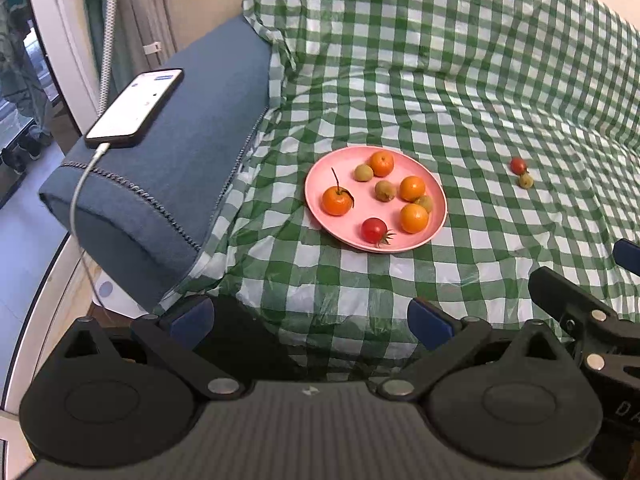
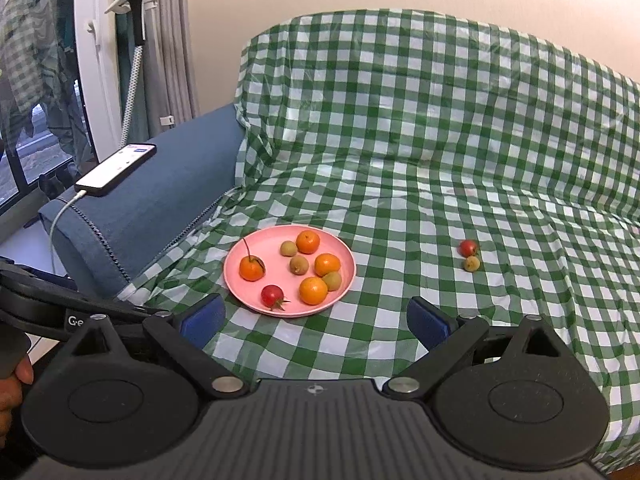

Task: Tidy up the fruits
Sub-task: 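Move both open tools toward the last tomato and yellow fruit on the cloth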

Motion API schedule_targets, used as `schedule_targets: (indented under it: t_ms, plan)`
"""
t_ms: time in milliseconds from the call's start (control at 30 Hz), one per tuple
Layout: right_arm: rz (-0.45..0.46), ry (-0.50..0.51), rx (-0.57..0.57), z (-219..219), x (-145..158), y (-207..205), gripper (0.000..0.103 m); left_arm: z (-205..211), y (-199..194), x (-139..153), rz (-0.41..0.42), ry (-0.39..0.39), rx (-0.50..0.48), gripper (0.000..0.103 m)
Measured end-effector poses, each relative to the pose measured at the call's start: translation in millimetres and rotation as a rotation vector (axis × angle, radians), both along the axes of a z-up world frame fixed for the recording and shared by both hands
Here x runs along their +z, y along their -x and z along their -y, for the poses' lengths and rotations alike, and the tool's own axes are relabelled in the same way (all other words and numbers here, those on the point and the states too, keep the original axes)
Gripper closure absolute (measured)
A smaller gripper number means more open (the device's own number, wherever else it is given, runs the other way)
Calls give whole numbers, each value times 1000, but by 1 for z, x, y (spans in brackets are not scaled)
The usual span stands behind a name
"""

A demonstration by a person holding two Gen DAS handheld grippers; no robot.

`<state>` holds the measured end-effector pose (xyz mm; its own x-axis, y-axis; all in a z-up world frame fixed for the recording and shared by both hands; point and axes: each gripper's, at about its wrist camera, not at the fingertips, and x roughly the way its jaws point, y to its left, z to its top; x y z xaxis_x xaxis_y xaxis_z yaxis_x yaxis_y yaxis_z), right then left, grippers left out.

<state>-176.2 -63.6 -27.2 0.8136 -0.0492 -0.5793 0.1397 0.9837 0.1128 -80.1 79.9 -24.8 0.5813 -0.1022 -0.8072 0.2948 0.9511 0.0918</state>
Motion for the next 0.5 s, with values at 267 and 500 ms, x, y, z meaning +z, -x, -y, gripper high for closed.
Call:
schedule_targets:
  t_ms: [267, 500]
  plan:
    - [-17, -19, -105, 42, -24, -23, 4, 45, -31, -17, -40, -54, -65, 0]
    - [-54, -21, -289, 132, -76, -72, 4, 99, -76, -25, -43, -78, -83, 0]
